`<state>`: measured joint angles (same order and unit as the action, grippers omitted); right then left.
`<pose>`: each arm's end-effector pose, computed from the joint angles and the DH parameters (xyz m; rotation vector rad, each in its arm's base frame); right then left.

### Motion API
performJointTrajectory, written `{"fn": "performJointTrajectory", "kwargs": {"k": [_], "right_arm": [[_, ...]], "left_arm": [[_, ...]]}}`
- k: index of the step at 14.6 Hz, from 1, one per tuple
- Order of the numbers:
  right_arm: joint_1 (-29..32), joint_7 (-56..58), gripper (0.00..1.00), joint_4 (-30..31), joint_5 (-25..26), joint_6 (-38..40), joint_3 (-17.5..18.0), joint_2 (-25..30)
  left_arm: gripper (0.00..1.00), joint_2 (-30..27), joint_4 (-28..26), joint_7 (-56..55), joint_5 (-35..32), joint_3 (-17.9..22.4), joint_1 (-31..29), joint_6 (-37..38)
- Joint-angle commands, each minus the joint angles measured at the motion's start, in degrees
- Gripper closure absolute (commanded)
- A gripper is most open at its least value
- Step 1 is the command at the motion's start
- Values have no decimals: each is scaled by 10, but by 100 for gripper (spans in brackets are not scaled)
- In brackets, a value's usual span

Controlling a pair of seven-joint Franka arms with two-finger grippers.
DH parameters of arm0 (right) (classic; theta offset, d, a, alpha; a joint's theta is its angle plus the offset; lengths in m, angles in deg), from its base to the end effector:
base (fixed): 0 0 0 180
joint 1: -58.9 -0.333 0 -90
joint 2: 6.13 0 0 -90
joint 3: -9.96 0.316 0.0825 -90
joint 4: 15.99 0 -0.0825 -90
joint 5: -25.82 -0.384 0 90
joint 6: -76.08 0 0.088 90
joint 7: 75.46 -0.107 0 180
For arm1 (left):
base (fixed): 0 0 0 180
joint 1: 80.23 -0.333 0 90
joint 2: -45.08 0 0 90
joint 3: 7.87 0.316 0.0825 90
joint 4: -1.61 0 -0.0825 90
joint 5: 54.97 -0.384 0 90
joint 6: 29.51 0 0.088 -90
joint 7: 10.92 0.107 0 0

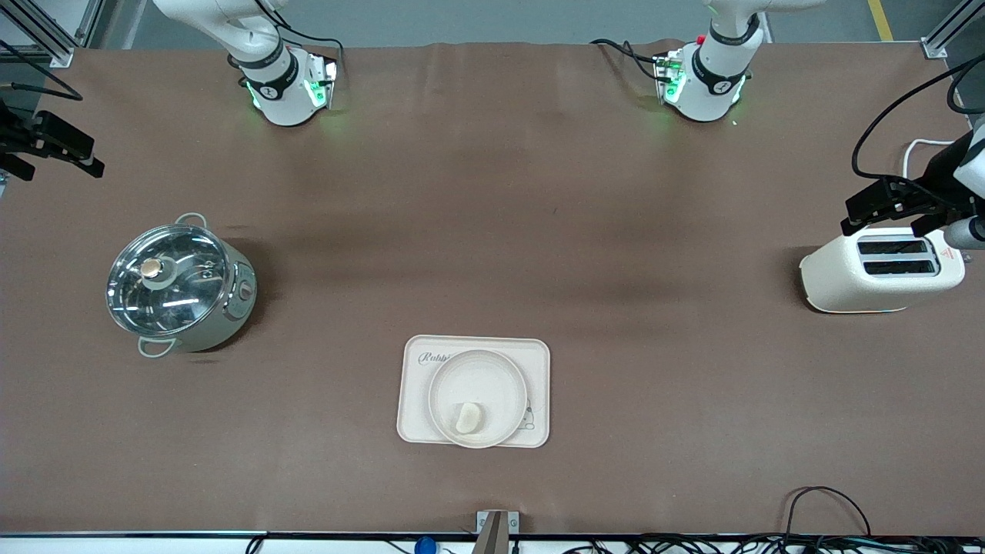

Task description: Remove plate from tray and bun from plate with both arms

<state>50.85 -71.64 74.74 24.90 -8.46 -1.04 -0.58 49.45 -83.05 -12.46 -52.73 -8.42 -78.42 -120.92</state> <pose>0.5138 -0.0302 0.6611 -3.1063 -0.0273 0.0169 0.5806 -0.0278 0.6276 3.0997 -0.0219 0.0623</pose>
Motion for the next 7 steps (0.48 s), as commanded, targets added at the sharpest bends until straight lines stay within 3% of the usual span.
{"fn": "performJointTrajectory", "kwargs": {"k": [1,7], "right_arm": [[10,3,0,12,5,-3,8,13],[6,3,0,7,5,-9,9,6]], "left_arm": [[0,-6,5,0,-24,-3,0,11],[0,-2,10,-14,-21,-10,-3,12]]}}
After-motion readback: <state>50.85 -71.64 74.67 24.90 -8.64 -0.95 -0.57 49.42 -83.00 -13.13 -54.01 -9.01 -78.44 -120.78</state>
